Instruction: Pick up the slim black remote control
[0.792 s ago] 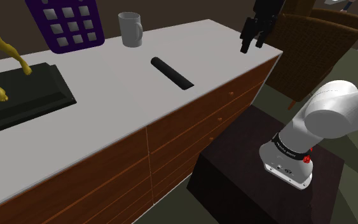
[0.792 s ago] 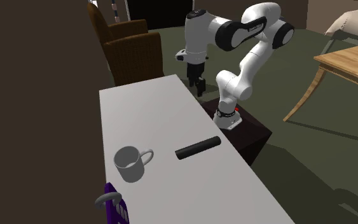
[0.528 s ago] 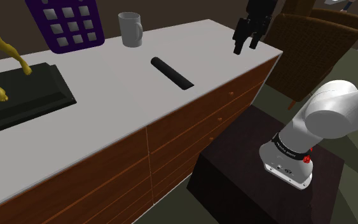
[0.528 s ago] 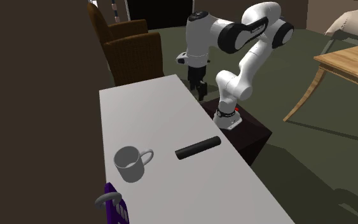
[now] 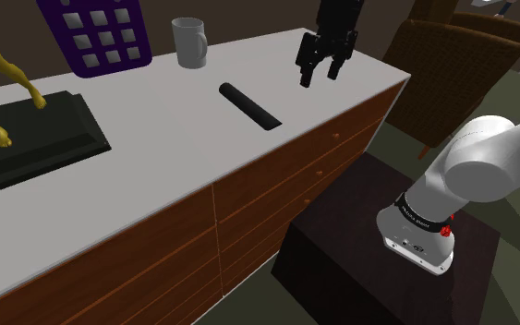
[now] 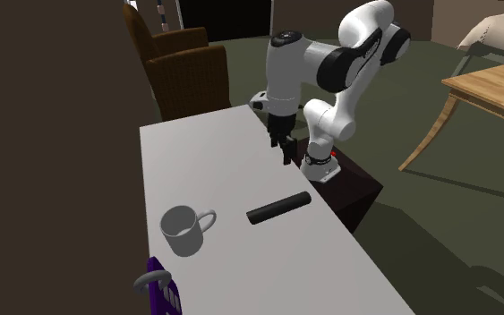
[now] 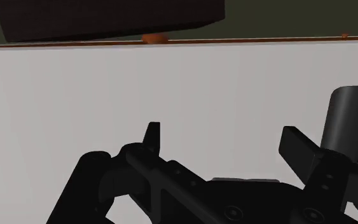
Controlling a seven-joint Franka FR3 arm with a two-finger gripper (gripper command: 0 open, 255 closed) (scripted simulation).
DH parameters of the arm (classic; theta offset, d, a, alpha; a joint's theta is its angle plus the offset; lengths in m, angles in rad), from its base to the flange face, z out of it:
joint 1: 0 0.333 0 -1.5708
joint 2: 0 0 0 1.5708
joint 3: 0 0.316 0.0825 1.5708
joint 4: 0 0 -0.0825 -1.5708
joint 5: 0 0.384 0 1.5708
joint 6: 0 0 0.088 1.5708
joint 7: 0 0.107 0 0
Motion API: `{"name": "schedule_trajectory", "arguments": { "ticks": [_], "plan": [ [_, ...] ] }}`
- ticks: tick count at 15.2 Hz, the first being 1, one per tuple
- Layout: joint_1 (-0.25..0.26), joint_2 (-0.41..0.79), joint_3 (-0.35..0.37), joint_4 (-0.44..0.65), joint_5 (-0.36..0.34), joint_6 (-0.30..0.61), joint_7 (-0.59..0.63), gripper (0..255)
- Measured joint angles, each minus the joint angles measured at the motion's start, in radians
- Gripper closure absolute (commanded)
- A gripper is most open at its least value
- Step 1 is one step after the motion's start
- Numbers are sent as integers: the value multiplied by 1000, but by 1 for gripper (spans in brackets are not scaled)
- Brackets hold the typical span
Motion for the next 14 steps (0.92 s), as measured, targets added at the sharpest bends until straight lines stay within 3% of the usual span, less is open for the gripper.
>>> {"name": "schedule_trajectory", "arguments": {
  "ticks": [10,14],
  "plan": [
    [24,298,180,234,3,127,232,0],
    [28,330,199,233,-2,165,256,0]
  ]
}}
